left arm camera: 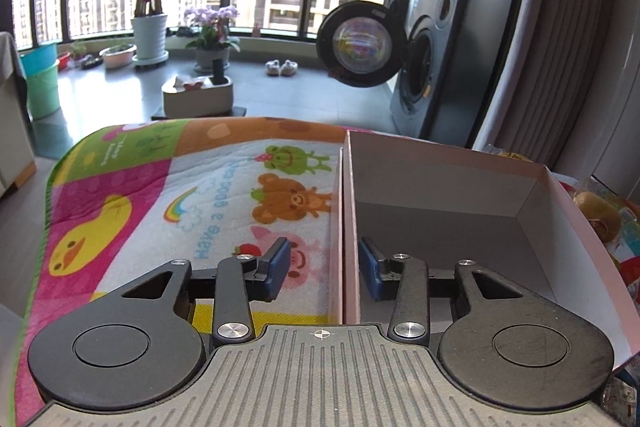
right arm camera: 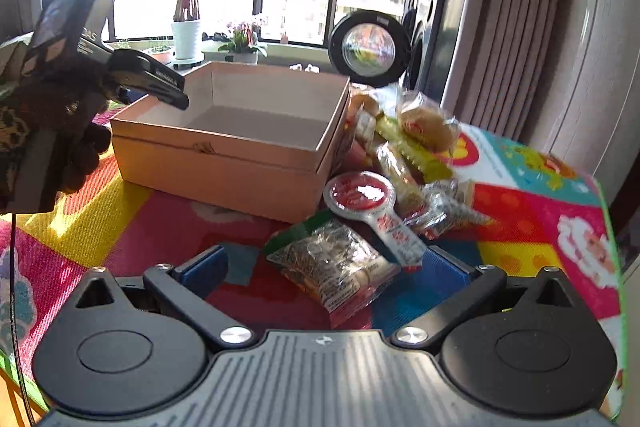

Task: Organize objects
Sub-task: 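Lower the left tool onto the pink box wall and close on it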

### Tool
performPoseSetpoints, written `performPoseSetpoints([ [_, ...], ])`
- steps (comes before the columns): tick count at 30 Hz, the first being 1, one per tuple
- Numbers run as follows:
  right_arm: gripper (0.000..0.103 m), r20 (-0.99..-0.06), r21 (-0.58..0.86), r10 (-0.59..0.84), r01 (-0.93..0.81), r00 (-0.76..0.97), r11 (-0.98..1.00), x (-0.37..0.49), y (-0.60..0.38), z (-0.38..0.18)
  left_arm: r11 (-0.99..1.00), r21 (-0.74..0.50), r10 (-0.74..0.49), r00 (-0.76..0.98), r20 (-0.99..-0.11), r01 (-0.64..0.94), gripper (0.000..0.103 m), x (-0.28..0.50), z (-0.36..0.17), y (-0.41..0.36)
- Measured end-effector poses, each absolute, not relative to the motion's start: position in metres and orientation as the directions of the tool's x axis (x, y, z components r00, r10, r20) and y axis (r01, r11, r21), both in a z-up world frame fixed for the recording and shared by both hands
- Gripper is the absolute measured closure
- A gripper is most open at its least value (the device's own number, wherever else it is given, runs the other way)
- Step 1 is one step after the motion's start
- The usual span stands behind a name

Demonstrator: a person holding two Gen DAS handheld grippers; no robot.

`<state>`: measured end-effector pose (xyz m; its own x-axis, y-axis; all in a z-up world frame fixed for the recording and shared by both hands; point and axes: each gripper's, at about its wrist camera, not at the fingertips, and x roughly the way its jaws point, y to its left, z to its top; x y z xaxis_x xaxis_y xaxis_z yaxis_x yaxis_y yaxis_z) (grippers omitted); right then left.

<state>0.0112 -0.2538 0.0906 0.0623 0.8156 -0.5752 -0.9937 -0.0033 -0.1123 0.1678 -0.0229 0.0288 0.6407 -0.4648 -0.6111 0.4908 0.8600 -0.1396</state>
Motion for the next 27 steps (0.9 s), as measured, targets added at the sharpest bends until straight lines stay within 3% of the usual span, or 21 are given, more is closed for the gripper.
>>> performPoseSetpoints([
  [1, 0.000, -0.565, -0.136, 0.822, -0.991, 0.070, -0.009, 0.011, -0.255, 0.093, 0.847, -0.179, -0.493, 0.615, -0.615, 0.500, 0.080, 0.169, 0.025, -0.019],
  [4, 0.000, -0.585, -0.167, 0.807, -0.986, 0.075, -0.029, 0.013, -0.250, 0.093, 0.823, -0.224, -0.538, 0.592, -0.600, 0.522, 0.086, 0.170, 0.019, -0.014],
  [19, 0.000, -0.699, 0.007, 0.715, -1.000, -0.026, -0.029, 0.032, -0.191, 0.060, 0.801, -0.238, -0.578, 0.608, -0.544, 0.549, 0.087, 0.161, 0.026, -0.007],
  [23, 0.002, -0.718, 0.159, 0.672, -0.983, -0.181, -0.095, 0.022, -0.212, 0.068, 0.796, -0.239, -0.588, 0.615, -0.526, 0.556, 0.087, 0.159, 0.030, -0.005],
  [25, 0.009, -0.711, 0.098, 0.685, -0.987, -0.157, -0.125, 0.010, -0.222, 0.073, 0.796, -0.232, -0.586, 0.615, -0.527, 0.559, 0.088, 0.158, 0.029, -0.006],
  [27, 0.009, -0.698, 0.041, 0.708, -0.993, -0.108, -0.111, 0.005, -0.222, 0.073, 0.796, -0.219, -0.583, 0.617, -0.528, 0.564, 0.088, 0.157, 0.029, -0.007],
])
